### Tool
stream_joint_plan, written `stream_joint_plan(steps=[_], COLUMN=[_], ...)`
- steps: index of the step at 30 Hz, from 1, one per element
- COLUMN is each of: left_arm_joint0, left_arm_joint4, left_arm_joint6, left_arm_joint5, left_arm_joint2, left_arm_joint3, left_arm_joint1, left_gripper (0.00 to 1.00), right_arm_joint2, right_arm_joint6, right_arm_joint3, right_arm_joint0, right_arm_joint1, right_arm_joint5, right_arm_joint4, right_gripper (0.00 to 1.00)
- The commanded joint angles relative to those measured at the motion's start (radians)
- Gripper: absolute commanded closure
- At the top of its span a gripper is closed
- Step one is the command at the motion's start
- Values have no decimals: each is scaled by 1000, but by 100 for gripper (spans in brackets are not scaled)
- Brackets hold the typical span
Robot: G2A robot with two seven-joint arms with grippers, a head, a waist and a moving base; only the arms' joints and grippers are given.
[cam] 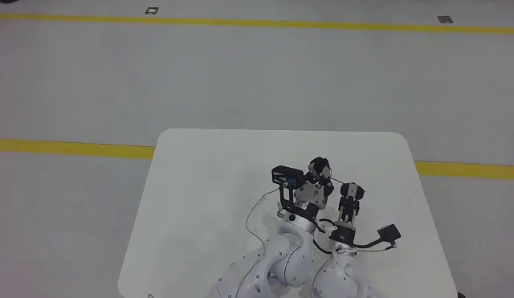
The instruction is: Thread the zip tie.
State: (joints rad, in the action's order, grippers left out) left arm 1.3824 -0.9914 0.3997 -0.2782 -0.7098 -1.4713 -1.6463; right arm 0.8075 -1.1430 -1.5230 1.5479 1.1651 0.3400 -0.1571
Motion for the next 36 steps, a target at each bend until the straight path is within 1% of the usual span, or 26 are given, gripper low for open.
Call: stream_joint_plan(steps=[1, 10, 12, 14, 16, 19, 23, 36], left_arm_joint0=[-3, -28, -29, -26, -23, -19, -18, -31], left_arm_joint4=[-2, -7, -3, 7, 16, 19, 16, 23], left_arm_joint6=[-17, -32, -28, -24, -25, -29, -34, -46], left_arm_joint5=[11, 0, 5, 19, 33, 43, 41, 40], left_arm_joint2=[6, 32, 34, 32, 30, 29, 29, 44], left_arm_joint3=[5, 41, 40, 37, 31, 25, 28, 49], left_arm_joint1=[-1, -13, -14, -14, -13, -11, -10, -14], left_gripper=[100, 100, 100, 100, 100, 100, 100, 100], right_arm_joint2=[-2, -14, -15, -15, -13, -15, -19, -21], right_arm_joint6=[0, 9, 10, 11, 6, 3, 1, 4], right_arm_joint3=[2, 30, 40, 47, 56, 64, 73, 86], right_arm_joint0=[-1, -9, -13, -16, -19, -22, -25, -27], right_arm_joint1=[0, 3, 5, 7, 8, 12, 16, 24], right_arm_joint5=[0, 0, 0, 0, 0, 0, 0, 0], right_arm_joint4=[-2, -6, 0, 5, 3, -2, -10, -19], right_gripper=[100, 100, 100, 100, 100, 100, 100, 100])
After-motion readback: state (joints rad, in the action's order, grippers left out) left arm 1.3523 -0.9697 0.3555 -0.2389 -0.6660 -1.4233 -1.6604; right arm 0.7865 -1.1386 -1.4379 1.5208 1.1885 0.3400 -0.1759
